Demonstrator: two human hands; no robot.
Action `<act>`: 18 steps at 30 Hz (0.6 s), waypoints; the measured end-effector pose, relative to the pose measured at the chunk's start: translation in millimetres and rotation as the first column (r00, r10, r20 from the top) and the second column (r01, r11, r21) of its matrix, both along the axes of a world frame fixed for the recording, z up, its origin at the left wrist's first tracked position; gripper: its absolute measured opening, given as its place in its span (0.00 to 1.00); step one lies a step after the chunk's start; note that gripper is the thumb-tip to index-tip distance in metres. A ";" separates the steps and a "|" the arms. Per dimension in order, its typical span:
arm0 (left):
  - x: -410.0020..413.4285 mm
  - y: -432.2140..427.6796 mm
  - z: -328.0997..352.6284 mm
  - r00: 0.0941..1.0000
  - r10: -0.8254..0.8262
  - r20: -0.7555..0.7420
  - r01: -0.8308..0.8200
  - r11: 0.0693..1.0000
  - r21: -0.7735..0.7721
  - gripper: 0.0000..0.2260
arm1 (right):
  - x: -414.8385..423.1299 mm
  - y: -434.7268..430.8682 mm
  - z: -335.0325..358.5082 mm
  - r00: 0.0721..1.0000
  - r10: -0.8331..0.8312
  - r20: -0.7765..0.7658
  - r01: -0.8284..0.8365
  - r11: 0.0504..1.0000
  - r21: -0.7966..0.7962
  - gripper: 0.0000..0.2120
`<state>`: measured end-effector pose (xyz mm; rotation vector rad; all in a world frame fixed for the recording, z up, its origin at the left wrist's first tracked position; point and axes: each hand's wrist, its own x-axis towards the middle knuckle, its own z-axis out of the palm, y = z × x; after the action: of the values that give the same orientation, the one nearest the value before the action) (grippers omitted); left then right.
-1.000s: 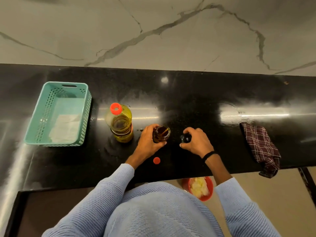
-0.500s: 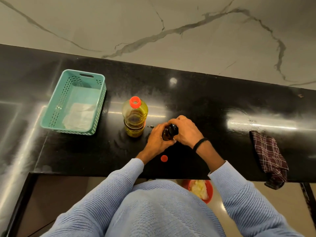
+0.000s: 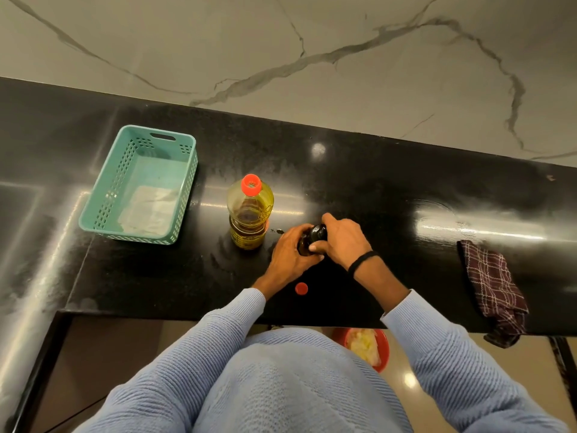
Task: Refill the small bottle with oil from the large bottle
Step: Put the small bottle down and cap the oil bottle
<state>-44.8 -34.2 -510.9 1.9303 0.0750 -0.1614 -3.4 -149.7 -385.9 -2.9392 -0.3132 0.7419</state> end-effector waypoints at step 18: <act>-1.3 -4.5 2.1 0.999 0.032 -0.020 -0.032 0.999 0.002 0.30 | -1.2 6.4 -8.6 1.000 -0.026 0.018 0.025 0.999 0.045 0.22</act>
<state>-46.1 -38.7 -508.8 1.9283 0.1192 -0.1588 -4.5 -143.3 -394.5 -2.9038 -0.2890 0.6959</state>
